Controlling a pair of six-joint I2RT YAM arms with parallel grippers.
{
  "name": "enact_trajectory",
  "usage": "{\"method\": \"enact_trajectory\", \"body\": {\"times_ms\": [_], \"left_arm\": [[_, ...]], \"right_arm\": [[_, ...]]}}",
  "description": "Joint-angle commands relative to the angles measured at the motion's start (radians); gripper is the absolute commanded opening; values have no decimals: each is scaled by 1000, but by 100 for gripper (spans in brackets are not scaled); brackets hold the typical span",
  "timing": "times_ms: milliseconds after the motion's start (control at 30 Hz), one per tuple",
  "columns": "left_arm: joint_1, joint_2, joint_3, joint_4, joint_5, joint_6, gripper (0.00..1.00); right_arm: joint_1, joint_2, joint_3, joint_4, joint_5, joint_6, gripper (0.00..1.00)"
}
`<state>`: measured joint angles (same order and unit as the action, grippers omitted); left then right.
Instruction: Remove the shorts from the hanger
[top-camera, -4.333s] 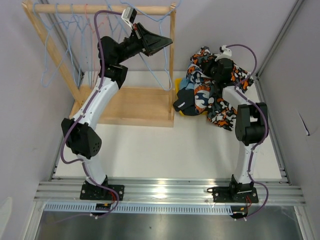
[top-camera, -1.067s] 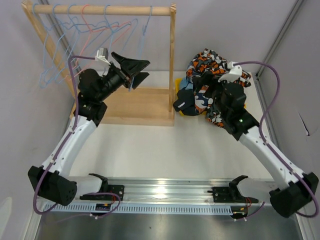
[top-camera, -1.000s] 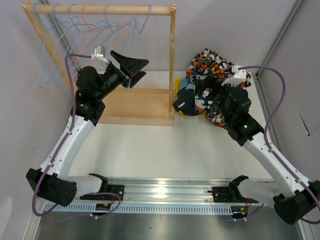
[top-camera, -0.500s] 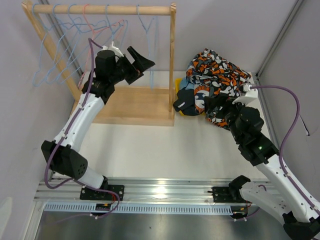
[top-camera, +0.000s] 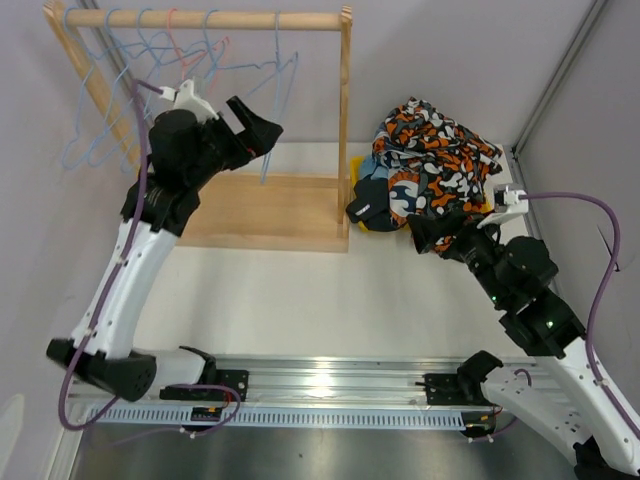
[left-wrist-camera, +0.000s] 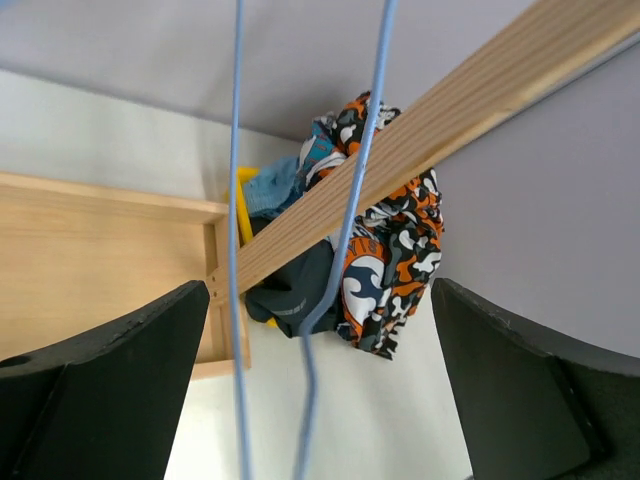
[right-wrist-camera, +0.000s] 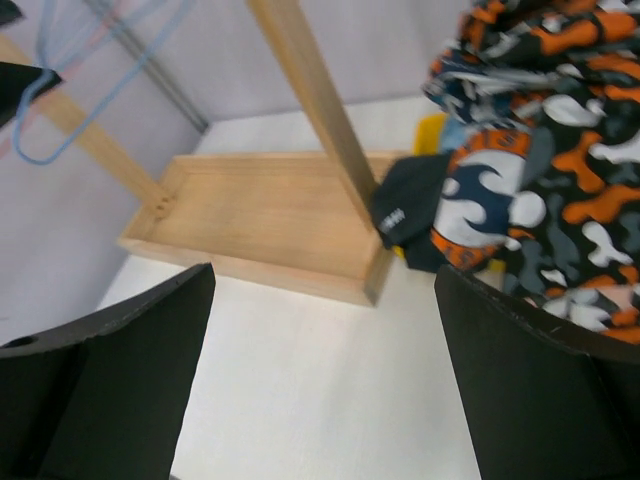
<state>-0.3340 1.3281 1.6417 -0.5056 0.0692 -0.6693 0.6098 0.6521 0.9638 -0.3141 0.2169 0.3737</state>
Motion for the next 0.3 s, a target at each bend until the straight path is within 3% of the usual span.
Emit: {"method": "enact_trajectory", "body": {"times_ms": [0,267], "left_arm": [[-16,-113,-71,-4,-101,97,99],[-57,-220,-154,-11,-141,148,99]], "right_arm": [[7,-40,88,46,-192,-2,99],[8,-28,145,47,-330,11,100]]}}
